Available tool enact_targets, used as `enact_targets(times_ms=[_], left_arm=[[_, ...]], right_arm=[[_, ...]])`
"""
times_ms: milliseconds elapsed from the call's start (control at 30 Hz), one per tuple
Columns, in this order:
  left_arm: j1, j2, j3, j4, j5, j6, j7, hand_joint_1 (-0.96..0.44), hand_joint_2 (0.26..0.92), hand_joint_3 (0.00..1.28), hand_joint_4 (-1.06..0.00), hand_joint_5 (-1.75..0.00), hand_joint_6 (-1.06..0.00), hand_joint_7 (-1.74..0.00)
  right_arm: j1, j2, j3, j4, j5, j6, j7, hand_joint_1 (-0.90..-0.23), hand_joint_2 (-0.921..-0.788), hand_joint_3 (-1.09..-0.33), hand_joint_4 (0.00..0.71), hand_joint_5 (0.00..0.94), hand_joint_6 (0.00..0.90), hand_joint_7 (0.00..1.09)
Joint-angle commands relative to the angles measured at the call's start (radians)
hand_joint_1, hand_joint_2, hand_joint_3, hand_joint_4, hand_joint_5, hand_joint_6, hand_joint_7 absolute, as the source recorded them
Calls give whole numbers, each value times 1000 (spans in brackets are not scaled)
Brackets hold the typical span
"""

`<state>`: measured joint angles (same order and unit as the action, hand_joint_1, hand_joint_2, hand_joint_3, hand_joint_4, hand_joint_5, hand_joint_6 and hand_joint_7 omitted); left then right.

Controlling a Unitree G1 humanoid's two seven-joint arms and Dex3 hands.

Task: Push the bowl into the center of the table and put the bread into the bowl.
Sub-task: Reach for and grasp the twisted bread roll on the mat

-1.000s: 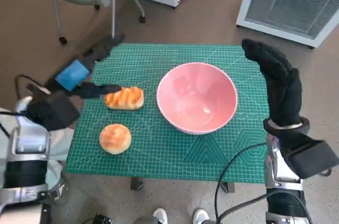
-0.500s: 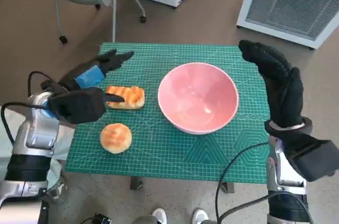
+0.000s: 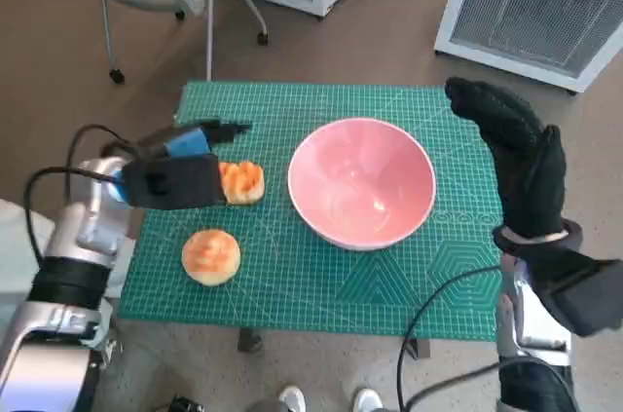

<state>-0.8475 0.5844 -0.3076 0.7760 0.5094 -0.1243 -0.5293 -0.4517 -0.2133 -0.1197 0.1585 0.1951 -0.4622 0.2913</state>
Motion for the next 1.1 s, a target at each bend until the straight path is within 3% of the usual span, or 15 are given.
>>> enact_targets(times_ms=[33, 267, 533, 567, 600, 633, 700, 900, 1100], left_arm=[[-59, -47, -54, 110, 32, -1, -5, -184, 759, 6, -188, -18, -347, -27], [-123, -98, -115, 276, 88, 24, 47, -106, 764, 6, -254, -25, -400, -32], [-155, -119, -177, 378, 153, 19, 165, -6, 806, 16, -438, -16, -571, -41], [-158, -120, -189, 394, 167, 16, 191, -5, 829, 25, -501, -247, -573, -255], [-161, -120, -199, 407, 177, 13, 212, -3, 862, 60, -567, -609, -553, -589], [-164, -121, -206, 417, 183, 10, 225, -2, 883, 67, -620, -839, -564, -771], [-170, -121, -211, 429, 186, 4, 235, 0, 897, 70, -677, -1024, -591, -916], [-183, -110, -213, 446, 176, -26, 249, 1, 899, 72, -743, -1081, -639, -1138], [-199, -94, -206, 439, 167, -44, 249, 1, 911, 63, -720, -1160, -647, -1119]], right_arm=[[20, 1, -2, 1, 7, 17, 6, -610, -921, -747, 235, 2, -1, 643], [21, 0, -1, -7, -2, 16, 1, -605, -921, -747, 235, 2, -1, 644], [17, -3, -2, -6, 0, 16, 4, -604, -921, -748, 236, 2, -1, 644], [15, -4, -2, -4, 2, 16, 6, -605, -921, -748, 236, 2, -1, 644], [14, -5, -2, -4, 3, 16, 8, -605, -921, -747, 236, 2, -1, 644], [12, -6, -2, -3, 4, 16, 9, -606, -921, -747, 236, 2, -1, 644], [11, -6, -2, -1, 4, 16, 10, -606, -921, -747, 236, 2, -1, 642], [7, -6, -1, 8, 6, 7, 15, -603, -921, -745, 236, 2, -1, 622], [5, -1, -1, 14, 12, 5, 19, -602, -921, -745, 236, 1, -1, 613]])
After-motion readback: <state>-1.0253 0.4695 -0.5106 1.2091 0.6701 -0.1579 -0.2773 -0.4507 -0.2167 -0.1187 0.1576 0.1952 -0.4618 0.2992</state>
